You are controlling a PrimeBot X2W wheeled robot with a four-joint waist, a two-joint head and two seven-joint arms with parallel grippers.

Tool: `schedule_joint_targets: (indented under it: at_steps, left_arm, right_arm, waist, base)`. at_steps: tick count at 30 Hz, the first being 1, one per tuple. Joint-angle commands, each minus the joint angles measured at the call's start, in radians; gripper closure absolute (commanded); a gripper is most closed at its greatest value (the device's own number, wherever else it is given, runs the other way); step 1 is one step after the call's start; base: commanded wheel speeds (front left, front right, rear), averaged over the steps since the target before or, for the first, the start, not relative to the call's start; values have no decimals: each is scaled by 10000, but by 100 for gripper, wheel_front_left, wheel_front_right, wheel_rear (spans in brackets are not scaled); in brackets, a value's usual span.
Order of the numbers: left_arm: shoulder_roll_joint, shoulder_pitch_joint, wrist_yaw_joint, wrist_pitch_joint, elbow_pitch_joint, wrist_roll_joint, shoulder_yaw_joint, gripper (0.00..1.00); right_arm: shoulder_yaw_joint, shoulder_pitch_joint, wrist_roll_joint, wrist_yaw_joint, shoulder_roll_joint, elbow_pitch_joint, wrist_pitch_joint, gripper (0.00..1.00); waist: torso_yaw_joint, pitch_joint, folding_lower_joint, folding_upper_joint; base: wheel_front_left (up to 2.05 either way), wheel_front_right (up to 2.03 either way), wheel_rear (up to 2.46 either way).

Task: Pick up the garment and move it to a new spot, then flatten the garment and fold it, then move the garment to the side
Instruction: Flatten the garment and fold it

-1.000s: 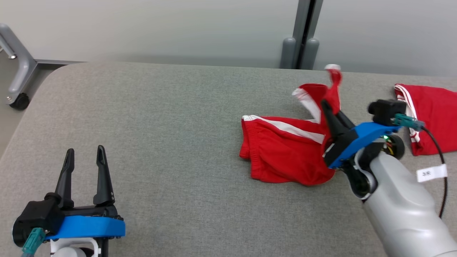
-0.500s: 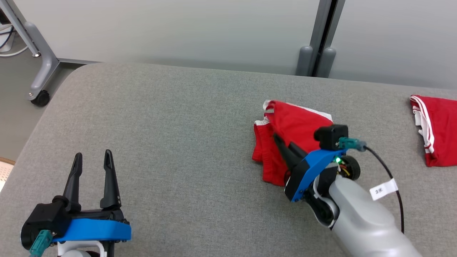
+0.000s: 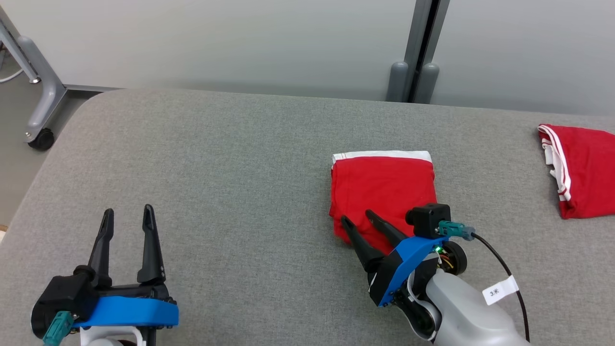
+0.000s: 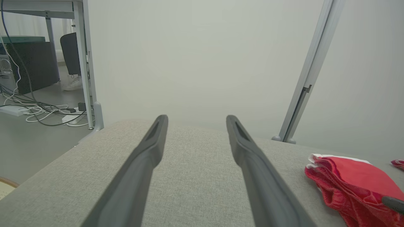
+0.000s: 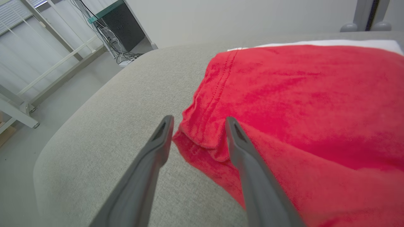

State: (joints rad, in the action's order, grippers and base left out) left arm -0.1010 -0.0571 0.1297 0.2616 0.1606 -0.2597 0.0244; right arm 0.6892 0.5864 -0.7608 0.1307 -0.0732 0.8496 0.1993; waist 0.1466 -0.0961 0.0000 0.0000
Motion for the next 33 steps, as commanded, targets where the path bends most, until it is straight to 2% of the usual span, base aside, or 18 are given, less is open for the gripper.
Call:
schedule_joint_targets:
  at_steps: [1,5,8,12,14,18,25,33]
  left_arm:
    - [-50,11,20,44,13,68,19,0]
    - [-62,62,20,44,5,89,14,0]
    - [-72,121,20,44,13,129,56,0]
    - [-118,232,20,44,5,164,104,0]
    - [-111,262,20,44,13,176,106,0]
    - [-187,343,20,43,61,335,188,0]
    - [-216,506,-72,43,190,692,345,0]
    - [-352,674,-245,43,453,916,343,0]
  right_arm:
    - [78,-106,-119,1,58,-60,198,0]
    - [78,-84,6,1,-74,-133,503,0]
    - [-313,-87,190,1,-252,-347,626,0]
    - [-1344,-396,956,1,-663,-937,658,0]
    - [-1669,-514,1159,1,-717,-1146,657,0]
    - [-2964,-1093,2135,1,-856,-1982,663,0]
    - [-4598,-2264,3529,1,-667,-3288,664,0]
    - [-5702,-3521,4706,1,-394,-4424,640,0]
  waist:
    - [-66,33,0,0]
    - [-237,125,0,0]
    - [-434,217,0,0]
    - [-773,371,0,0]
    - [-854,407,0,0]
    - [-1240,562,0,0]
    - [-1817,731,0,0]
    - [-2052,909,0,0]
  base:
    - [0,0,0]
    - [0,0,0]
    - [0,0,0]
    - [0,0,0]
    - [0,0,0]
    - [0,0,0]
    - [0,0,0]
    - [0,0,0]
